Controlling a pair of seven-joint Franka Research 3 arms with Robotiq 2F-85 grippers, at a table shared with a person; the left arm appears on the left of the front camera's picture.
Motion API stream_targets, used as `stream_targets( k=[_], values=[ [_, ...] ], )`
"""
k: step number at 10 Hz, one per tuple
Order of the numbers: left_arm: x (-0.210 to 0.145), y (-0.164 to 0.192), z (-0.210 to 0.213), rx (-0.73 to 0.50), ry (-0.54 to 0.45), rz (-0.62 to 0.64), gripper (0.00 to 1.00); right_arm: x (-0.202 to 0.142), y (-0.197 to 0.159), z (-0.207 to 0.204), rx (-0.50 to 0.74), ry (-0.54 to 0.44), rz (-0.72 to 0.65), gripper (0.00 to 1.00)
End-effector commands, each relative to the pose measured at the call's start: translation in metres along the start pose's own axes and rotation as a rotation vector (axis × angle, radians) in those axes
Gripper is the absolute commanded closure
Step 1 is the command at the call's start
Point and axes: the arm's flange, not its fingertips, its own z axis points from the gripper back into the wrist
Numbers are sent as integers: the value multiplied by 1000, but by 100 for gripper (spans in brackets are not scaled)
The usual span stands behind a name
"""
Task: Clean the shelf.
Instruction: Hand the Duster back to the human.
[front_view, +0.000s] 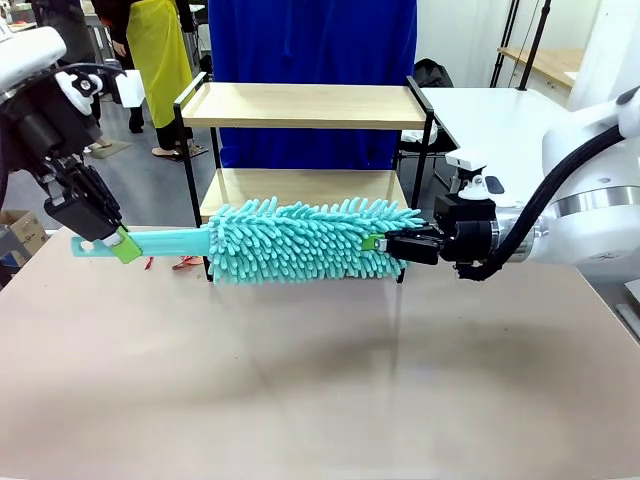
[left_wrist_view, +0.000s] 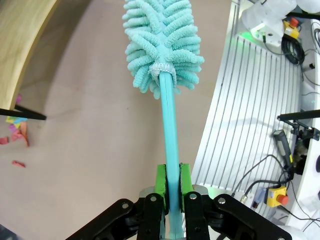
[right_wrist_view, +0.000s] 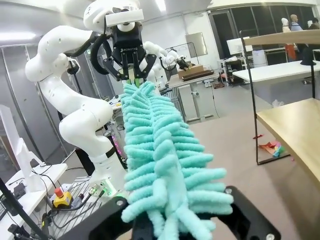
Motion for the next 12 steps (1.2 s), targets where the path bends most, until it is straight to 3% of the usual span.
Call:
stream_targets(
  k=[1,2,3,4,5,6,7,8,12],
  values=[
    [1,-2,1,-4,-14,-3,87,-1,-1,-1,-2,16,55,100],
    [1,-2,1,-4,-14,-3,87,-1,-2,0,-22,41,68,100],
    [1,-2,1,-4,-14,-3,87,-2,-2,1,-67,0,74,100],
    [0,0,0,0,0,0,29,0,0,0,2,9,19,100],
    [-2,-1,3,-7,-25,-9,29,0,0,0,2,9,19,100],
    [-5,1,10,-27,-77,5,0,0,0,0,2,9,19,100],
    [-10,5,21,-28,-135,36,25,0,0,0,2,9,19,100],
    [-24,11,35,-30,-190,72,0,0,0,0,2,9,19,100],
    [-110,50,77,25,-341,200,0,0,0,0,2,9,19,100]
  ],
)
